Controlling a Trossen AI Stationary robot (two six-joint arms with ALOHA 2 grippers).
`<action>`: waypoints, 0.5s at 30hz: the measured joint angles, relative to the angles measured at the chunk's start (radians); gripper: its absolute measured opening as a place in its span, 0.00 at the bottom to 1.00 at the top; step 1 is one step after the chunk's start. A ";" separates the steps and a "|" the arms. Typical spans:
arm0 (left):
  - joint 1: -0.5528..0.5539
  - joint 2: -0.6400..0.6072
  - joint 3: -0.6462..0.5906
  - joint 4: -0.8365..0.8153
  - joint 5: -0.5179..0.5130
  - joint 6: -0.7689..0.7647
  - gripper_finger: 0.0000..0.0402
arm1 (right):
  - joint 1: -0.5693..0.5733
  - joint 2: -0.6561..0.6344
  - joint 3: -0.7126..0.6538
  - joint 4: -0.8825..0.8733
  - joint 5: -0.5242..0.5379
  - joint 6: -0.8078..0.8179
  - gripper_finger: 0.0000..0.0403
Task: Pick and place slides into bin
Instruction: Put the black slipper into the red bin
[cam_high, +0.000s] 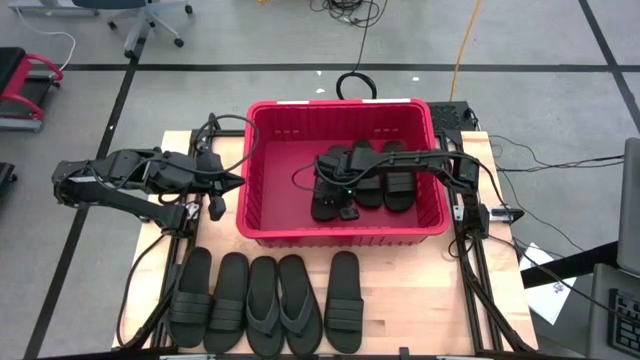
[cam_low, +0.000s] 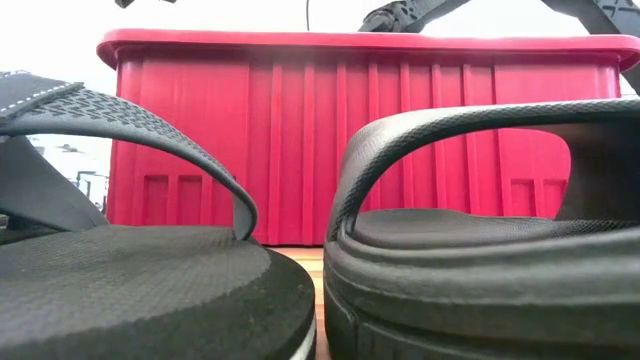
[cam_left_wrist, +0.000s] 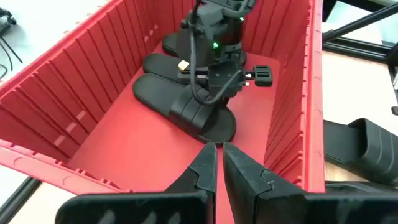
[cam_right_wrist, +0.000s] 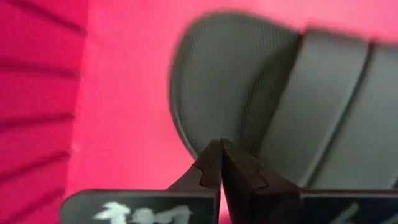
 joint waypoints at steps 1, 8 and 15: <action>0.000 0.000 0.000 0.000 0.000 0.000 0.06 | 0.001 0.000 0.000 -0.016 0.027 0.000 0.00; 0.000 0.000 0.000 0.001 -0.007 0.014 0.06 | -0.019 -0.003 0.000 -0.054 0.119 0.040 0.00; 0.000 0.000 0.000 0.003 -0.023 0.015 0.06 | -0.035 -0.013 0.000 -0.027 0.100 0.077 0.00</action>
